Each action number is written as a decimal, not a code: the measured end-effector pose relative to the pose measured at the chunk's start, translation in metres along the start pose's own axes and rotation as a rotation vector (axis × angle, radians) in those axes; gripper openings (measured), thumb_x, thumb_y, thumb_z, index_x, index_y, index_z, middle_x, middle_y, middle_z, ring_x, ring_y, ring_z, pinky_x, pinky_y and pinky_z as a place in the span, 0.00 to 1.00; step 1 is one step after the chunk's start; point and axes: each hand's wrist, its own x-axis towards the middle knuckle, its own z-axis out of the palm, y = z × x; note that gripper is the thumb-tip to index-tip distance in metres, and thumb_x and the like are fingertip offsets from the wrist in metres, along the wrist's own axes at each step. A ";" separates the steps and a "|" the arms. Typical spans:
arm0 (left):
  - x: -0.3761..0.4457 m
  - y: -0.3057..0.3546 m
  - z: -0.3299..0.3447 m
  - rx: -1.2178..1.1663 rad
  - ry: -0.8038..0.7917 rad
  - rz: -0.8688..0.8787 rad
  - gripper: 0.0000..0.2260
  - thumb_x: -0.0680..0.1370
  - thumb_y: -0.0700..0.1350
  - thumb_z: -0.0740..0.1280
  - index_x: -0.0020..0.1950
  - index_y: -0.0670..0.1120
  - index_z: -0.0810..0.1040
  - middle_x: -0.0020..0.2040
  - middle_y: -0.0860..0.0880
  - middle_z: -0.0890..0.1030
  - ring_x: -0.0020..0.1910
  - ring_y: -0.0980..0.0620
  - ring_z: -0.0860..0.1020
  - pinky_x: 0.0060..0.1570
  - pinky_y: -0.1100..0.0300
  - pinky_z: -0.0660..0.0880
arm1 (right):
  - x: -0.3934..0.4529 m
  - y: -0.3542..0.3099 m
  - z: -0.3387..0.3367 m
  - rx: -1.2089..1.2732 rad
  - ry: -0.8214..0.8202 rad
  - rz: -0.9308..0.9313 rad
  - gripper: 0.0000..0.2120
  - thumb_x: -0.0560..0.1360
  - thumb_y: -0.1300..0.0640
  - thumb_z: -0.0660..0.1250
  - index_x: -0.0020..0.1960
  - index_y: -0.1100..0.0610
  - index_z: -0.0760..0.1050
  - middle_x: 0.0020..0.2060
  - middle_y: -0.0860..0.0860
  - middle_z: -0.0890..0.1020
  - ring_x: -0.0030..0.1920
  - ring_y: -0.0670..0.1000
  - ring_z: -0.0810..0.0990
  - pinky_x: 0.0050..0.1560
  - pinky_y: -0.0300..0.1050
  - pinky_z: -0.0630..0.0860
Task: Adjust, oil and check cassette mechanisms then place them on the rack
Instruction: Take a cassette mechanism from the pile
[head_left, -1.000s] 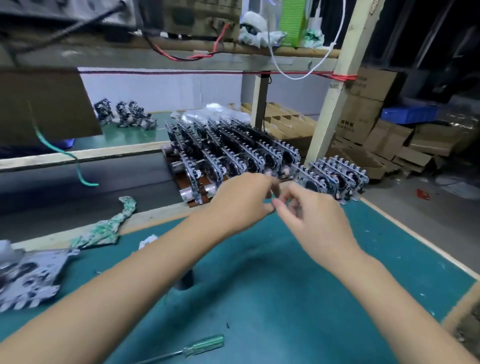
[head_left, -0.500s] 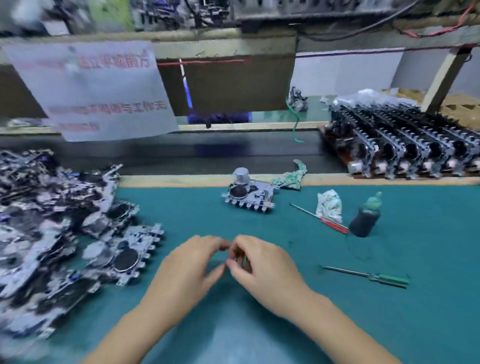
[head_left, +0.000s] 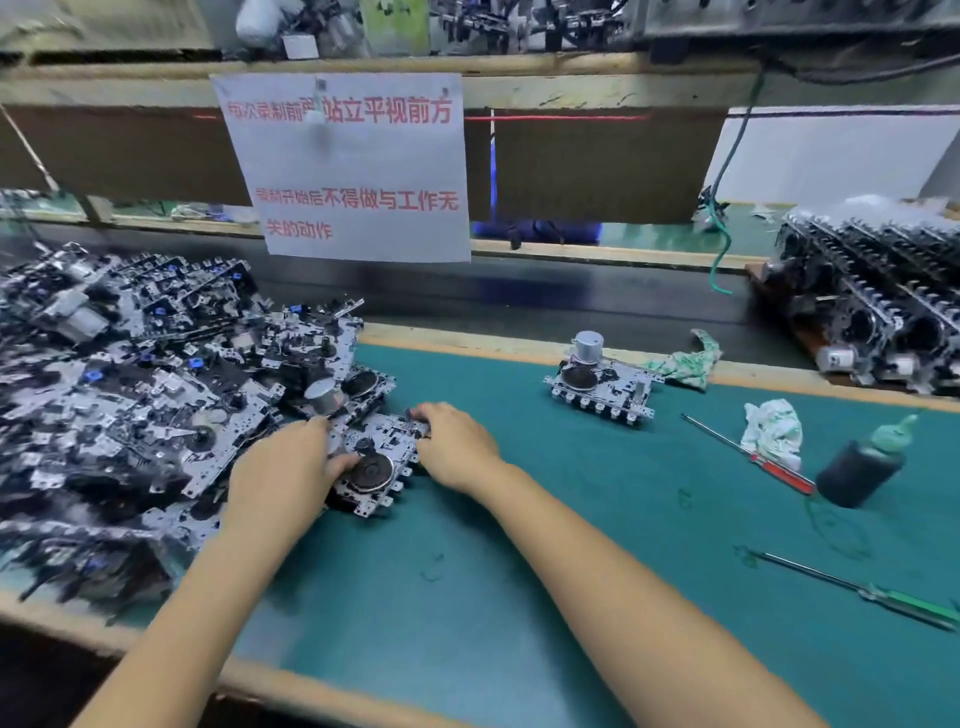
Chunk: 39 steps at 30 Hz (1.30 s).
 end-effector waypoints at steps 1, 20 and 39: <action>0.002 -0.002 0.000 -0.018 0.012 0.031 0.18 0.78 0.57 0.64 0.60 0.46 0.73 0.56 0.45 0.80 0.54 0.43 0.78 0.47 0.52 0.73 | -0.002 0.002 -0.003 0.016 -0.015 0.000 0.21 0.76 0.63 0.57 0.67 0.53 0.71 0.66 0.54 0.73 0.64 0.56 0.71 0.59 0.46 0.68; -0.035 0.144 0.018 -0.622 -0.063 0.614 0.13 0.76 0.54 0.68 0.60 0.56 0.76 0.55 0.61 0.79 0.51 0.57 0.76 0.48 0.64 0.68 | -0.172 0.143 -0.099 0.353 0.249 0.349 0.16 0.73 0.68 0.56 0.46 0.50 0.77 0.29 0.50 0.81 0.25 0.46 0.75 0.32 0.42 0.76; 0.003 0.209 0.004 -0.652 -0.130 0.559 0.11 0.73 0.51 0.72 0.53 0.49 0.79 0.48 0.53 0.79 0.39 0.53 0.70 0.42 0.59 0.65 | -0.196 0.178 -0.095 0.242 0.491 0.257 0.05 0.77 0.50 0.63 0.45 0.42 0.74 0.33 0.46 0.82 0.30 0.47 0.78 0.39 0.48 0.74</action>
